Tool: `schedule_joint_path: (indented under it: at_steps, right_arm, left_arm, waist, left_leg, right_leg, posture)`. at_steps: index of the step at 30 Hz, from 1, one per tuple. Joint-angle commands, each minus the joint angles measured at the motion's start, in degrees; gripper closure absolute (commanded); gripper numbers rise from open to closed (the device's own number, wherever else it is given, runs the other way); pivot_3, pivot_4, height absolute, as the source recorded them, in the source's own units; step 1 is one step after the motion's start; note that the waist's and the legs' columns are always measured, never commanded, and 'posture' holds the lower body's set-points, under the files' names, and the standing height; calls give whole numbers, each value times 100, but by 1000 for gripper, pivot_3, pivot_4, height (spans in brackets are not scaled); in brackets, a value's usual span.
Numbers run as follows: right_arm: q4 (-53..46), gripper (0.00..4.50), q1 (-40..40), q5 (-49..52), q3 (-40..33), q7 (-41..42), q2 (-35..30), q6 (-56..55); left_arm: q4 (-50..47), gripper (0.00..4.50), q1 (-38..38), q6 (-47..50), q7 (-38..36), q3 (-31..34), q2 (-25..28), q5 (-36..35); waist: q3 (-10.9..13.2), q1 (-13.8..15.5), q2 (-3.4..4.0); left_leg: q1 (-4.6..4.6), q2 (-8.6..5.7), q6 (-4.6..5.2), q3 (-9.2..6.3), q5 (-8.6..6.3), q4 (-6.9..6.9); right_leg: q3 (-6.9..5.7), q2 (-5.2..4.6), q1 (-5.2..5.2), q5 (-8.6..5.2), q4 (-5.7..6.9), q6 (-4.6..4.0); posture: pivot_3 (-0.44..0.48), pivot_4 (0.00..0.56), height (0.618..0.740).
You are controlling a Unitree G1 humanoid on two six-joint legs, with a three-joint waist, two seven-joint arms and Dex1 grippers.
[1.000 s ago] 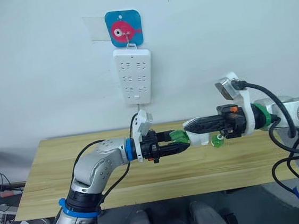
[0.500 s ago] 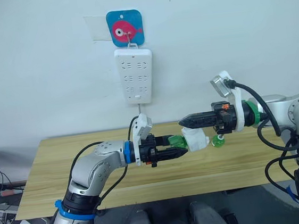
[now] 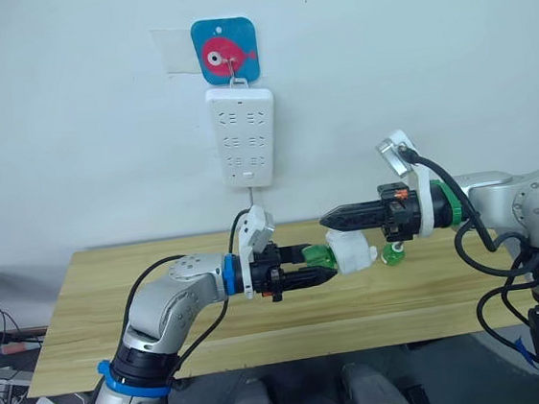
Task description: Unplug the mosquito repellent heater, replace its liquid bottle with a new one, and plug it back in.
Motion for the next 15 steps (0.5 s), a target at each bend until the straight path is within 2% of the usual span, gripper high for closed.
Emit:
schedule_joint_path:
  at_steps: [1,3,5,6,10,15]
  right_arm:
    - [-240,4481,102,677,-411,639,-561,385]
    - [-495,4481,220,886,-429,1160,-927,503]
    - [-553,4133,402,736,-493,1258,-1180,369]
    - [-704,3929,591,291,-407,1430,-1372,26]
    - [-942,2574,1421,-1132,-159,2366,-2045,-1341]
    - [-841,893,1757,-1805,-5,2717,-2073,-2064]
  left_arm:
    - [-266,2239,-10,-287,-293,-36,-58,-92]
    - [-189,2239,-2,-319,-313,-6,-56,-69]
    - [-2,2239,-26,-455,-433,18,16,39]
    - [87,2239,-53,-492,-464,50,37,62]
    - [241,2239,-147,-566,-577,126,89,55]
    - [237,2239,-183,-548,-680,117,112,-5]
  waist:
    - [0,10,0]
    - [0,44,0]
    - [0,33,0]
    - [-1,29,0]
    - [-1,16,2]
    - [-3,-10,4]
  left_leg:
    - [0,-1,0,0,0,0]
    - [-2,-4,0,-3,0,-1]
    - [-2,-3,1,-2,0,-2]
    - [-1,-3,1,-1,0,-2]
    - [0,-3,1,1,0,2]
    - [3,-2,0,6,0,4]
  right_leg:
    - [0,-2,0,0,0,0]
    - [-8,-5,3,0,-8,0]
    - [-6,-4,3,0,-11,0]
    - [-6,-4,4,0,-10,0]
    - [-5,-2,2,-1,-6,2]
    - [0,-2,1,-1,2,2]
  posture:
    - [-115,144,740]
    - [-114,141,740]
    - [-116,140,740]
    - [-117,138,740]
    - [-124,133,740]
    - [-134,123,740]
